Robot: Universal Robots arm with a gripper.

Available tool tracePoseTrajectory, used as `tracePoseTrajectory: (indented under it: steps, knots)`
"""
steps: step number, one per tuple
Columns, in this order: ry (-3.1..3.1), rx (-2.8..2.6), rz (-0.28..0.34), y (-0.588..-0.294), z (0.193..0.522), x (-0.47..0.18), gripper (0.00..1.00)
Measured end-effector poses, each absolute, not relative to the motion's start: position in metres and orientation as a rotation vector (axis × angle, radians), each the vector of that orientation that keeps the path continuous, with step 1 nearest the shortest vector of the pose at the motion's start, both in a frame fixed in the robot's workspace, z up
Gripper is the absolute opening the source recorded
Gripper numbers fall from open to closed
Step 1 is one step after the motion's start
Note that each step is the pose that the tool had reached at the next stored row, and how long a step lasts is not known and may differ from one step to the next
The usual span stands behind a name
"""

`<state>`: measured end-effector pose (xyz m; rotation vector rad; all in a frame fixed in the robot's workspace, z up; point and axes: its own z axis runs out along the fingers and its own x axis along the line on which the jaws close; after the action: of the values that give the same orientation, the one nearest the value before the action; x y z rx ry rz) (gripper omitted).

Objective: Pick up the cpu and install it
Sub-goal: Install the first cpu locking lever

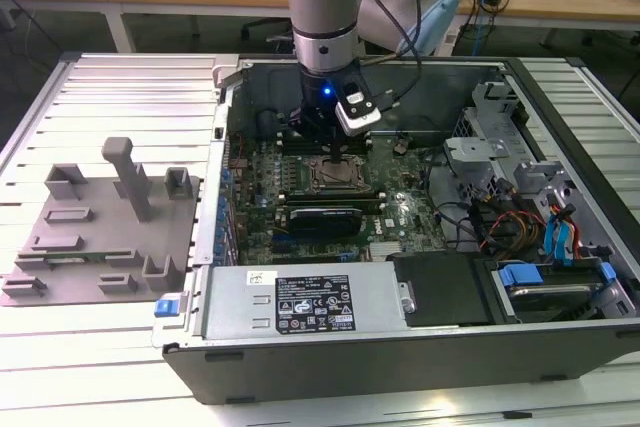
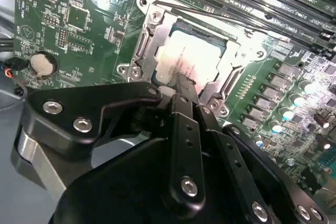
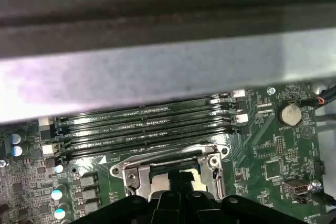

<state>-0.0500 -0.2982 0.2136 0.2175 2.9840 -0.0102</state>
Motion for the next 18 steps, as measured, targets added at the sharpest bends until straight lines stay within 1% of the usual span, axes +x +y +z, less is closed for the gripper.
tracePoseTrajectory:
  steps: [4,12,18]
  knots:
    - [2.984,0.217,-0.010,-0.298,0.214,-0.050,0.11]
    - [2.985,0.218,-0.011,-0.298,0.238,-0.047,0.11]
    - [3.053,0.219,-0.041,-0.300,0.237,-0.037,0.11]
